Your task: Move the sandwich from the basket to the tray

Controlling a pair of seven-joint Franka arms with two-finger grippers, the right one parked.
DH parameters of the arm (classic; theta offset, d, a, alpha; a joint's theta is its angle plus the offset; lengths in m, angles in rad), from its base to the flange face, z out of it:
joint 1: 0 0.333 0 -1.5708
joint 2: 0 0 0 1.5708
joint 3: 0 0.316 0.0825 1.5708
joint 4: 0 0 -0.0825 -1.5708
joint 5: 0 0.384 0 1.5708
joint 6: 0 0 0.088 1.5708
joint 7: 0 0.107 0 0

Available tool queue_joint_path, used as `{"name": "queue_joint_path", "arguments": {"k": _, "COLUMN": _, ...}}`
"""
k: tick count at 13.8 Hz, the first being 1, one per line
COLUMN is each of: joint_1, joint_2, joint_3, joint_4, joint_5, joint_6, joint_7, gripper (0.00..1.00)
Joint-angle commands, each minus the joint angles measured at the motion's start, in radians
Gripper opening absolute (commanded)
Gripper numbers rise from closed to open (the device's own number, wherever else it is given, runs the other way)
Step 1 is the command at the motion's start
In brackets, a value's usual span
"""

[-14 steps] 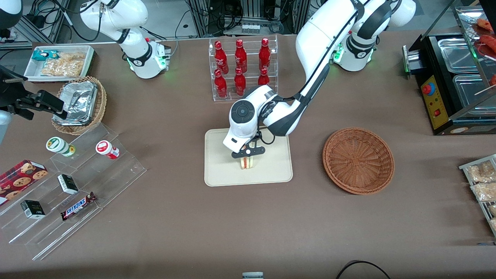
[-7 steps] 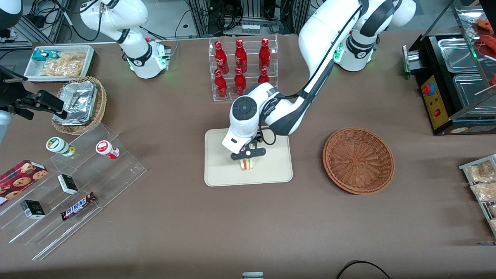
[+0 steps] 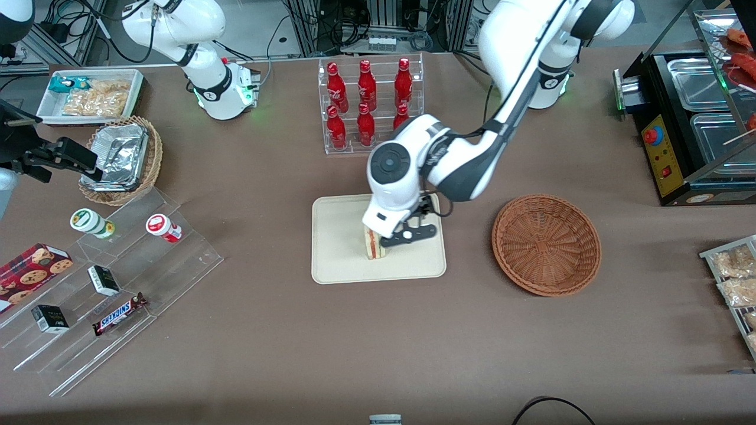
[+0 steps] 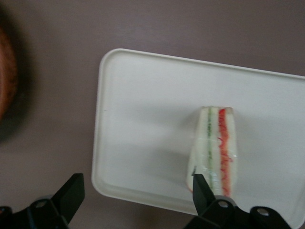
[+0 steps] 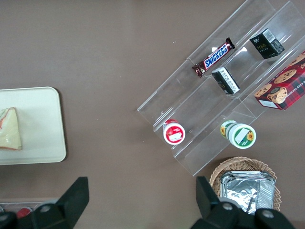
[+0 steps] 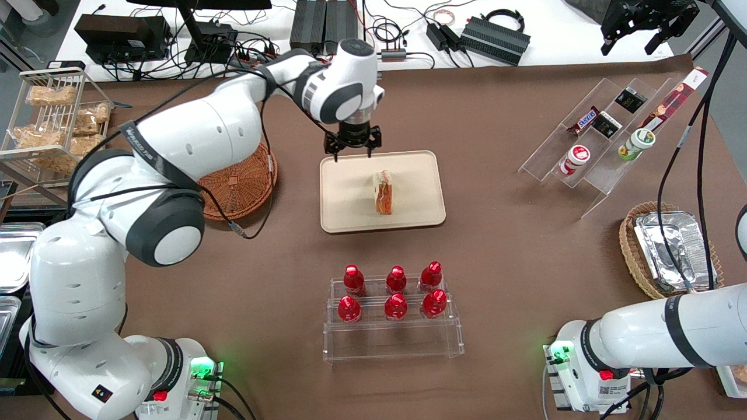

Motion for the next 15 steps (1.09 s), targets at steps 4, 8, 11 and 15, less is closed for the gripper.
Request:
{"name": "queue_joint_path", "arguments": {"k": 4, "joint_1": 0.101, "joint_2": -0.139, "joint_3": 0.006, "joint_4": -0.158, "joint_5": -0.006, "joint_6": -0.046, "joint_7": 0.089, "gripper": 1.00}}
{"name": "queue_joint_path", "arguments": {"k": 8, "joint_1": 0.205, "joint_2": -0.240, "joint_3": 0.006, "joint_4": -0.277, "joint_5": -0.009, "joint_6": -0.039, "joint_7": 0.221, "gripper": 1.00}}
{"name": "queue_joint_path", "arguments": {"k": 11, "joint_1": 0.286, "joint_2": -0.315, "joint_3": 0.006, "joint_4": -0.355, "joint_5": -0.015, "joint_6": -0.037, "joint_7": 0.339, "gripper": 1.00}}
{"name": "queue_joint_path", "arguments": {"k": 15, "joint_1": 0.381, "joint_2": -0.427, "joint_3": 0.004, "joint_4": -0.450, "joint_5": -0.020, "joint_6": -0.048, "joint_7": 0.508, "gripper": 1.00}}
